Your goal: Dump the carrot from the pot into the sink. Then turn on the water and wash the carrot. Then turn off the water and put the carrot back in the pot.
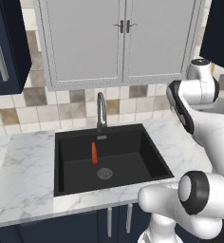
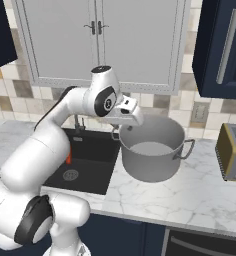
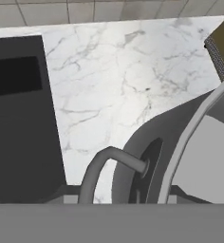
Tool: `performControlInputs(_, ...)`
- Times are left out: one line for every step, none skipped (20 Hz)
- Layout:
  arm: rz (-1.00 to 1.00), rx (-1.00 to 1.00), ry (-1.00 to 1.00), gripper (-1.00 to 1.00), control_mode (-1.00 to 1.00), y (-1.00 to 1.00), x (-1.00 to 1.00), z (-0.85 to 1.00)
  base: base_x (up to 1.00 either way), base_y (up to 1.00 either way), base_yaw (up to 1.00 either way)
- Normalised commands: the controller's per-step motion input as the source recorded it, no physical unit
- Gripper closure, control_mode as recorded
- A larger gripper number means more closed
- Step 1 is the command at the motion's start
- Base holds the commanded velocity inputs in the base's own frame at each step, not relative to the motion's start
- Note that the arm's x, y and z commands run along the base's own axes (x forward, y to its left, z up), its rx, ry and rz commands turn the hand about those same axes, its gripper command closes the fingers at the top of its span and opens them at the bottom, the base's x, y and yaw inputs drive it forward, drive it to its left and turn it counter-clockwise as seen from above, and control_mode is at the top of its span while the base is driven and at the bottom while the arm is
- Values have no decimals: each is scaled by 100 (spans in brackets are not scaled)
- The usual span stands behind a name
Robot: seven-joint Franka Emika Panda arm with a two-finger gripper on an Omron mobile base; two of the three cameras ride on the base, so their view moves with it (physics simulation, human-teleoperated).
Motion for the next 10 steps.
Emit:
performControlInputs(14,0,3,100,-100,-24,-19,-54,0,0,0)
performControlInputs(14,0,0,100,-100,-20,-25,-57,0,0,0)
performControlInputs(15,0,0,100,-100,-19,-23,-59,0,0,0)
performControlInputs(15,0,0,100,-100,-15,-24,-59,0,0,0)
performControlInputs(15,0,0,100,-100,-14,-23,-60,0,0,0)
performControlInputs(15,0,0,100,-100,-11,-21,-61,0,0,0)
performControlInputs(15,0,0,100,-100,-12,-21,-59,0,0,0)
performControlInputs(15,0,0,100,-100,-8,-23,-59,0,0,0)
performControlInputs(16,0,0,100,-100,-8,-26,-60,0,0,0)
performControlInputs(15,0,0,100,-100,-4,-26,-58,0,0,0)
